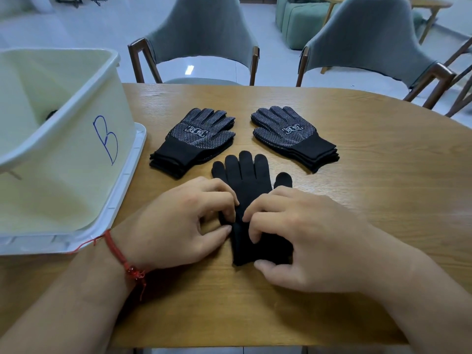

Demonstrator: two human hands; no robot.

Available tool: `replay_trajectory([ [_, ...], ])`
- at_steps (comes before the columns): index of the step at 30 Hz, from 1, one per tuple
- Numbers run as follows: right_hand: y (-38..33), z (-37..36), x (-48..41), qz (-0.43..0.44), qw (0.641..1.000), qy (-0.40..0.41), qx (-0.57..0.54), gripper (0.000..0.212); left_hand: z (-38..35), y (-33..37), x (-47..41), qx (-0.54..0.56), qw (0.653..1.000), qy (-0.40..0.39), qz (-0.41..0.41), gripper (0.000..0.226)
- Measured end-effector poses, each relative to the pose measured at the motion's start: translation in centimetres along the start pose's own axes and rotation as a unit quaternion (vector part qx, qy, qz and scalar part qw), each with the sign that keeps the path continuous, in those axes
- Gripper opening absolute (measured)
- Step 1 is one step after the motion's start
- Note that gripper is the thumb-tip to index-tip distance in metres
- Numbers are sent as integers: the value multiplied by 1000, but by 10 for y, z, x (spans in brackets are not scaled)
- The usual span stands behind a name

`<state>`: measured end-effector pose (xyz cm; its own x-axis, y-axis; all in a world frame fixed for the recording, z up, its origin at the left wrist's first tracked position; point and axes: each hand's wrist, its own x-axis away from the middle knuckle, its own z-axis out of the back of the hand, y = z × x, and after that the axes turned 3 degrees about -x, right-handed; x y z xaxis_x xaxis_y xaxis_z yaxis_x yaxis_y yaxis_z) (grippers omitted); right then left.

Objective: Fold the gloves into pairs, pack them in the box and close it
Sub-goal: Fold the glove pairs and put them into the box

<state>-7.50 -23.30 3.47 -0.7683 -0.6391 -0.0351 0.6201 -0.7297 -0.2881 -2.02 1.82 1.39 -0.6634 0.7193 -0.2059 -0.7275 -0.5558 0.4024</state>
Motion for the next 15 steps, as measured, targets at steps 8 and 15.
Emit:
replay_trajectory([
  [8, -4, -10, -6, -23, 998, 44, 25, 15, 3, 1, 0, 7, 1000, -14, -5, 30],
  [15, 2, -8, -7, -75, 969, 146, -186, 9, -6, 2, -4, -11, 1000, 19, 21, 24],
])
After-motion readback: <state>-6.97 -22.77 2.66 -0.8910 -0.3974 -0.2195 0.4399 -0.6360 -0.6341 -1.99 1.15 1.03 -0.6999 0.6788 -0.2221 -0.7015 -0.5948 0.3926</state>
